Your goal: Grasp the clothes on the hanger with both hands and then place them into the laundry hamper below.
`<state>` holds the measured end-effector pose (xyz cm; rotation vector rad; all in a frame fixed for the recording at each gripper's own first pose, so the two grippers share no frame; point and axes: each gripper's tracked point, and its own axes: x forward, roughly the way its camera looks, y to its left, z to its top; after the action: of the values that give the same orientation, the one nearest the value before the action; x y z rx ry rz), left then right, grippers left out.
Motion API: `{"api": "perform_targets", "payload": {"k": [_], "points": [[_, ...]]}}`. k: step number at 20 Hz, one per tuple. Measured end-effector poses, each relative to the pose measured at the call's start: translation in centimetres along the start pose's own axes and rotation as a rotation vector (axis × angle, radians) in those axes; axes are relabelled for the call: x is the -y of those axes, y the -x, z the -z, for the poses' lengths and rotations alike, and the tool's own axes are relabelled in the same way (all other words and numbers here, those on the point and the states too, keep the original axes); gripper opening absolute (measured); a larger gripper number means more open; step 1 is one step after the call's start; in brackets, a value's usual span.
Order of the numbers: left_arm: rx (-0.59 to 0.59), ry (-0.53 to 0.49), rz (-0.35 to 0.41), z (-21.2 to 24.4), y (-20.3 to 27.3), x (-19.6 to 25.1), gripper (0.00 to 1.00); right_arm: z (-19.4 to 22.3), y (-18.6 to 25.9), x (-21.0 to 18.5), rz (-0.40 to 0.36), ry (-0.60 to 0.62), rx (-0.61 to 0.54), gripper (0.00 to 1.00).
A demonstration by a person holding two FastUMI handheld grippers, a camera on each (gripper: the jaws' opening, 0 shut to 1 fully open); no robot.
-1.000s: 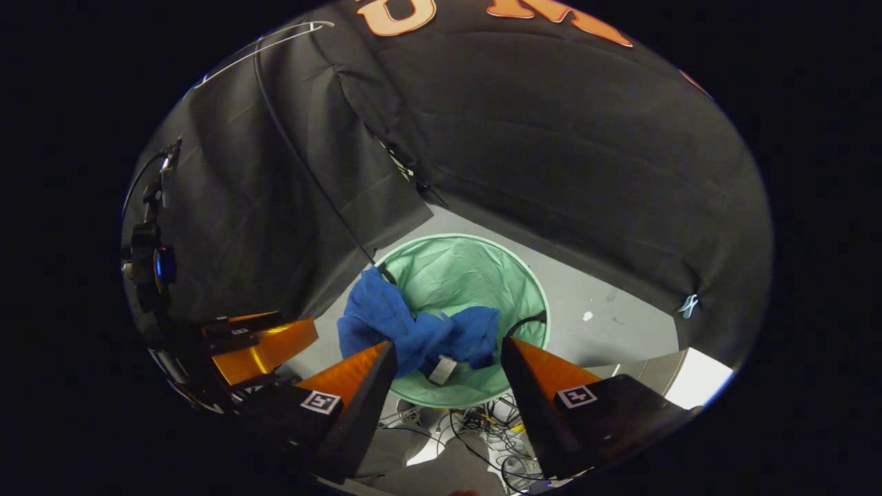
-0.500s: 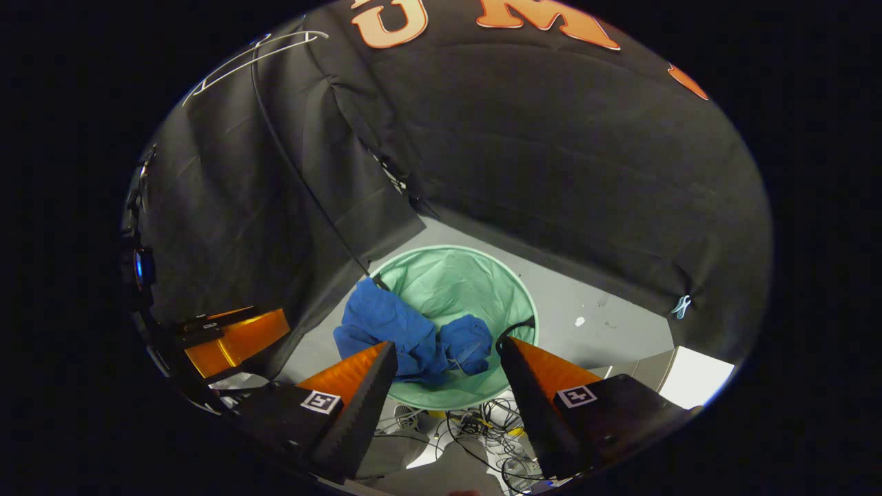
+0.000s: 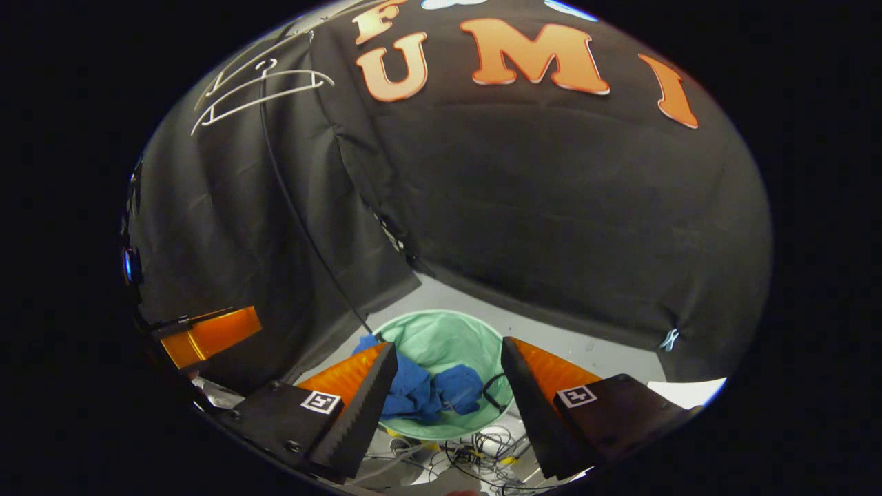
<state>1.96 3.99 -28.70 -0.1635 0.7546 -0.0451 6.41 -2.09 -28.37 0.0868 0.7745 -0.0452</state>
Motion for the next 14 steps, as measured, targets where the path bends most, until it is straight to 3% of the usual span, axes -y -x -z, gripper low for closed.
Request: {"api": "perform_targets", "payload": {"k": [9, 11, 14], "points": [[0.376, -0.009, -0.018, -14.8, 7.7, 1.2, 0.98, -11.5, 8.2, -0.9, -0.047, 0.005, 0.309, 0.98], [0.432, -0.007, -0.032, -16.7, 9.3, 1.3, 0.92, -13.4, 9.9, -0.6, -0.044, 0.01, 0.36, 0.98], [0.514, -0.005, -0.053, -19.4, 11.4, 0.9, 0.98, -16.4, 12.5, -0.1, -0.025, 0.016, 0.449, 0.98]]}}
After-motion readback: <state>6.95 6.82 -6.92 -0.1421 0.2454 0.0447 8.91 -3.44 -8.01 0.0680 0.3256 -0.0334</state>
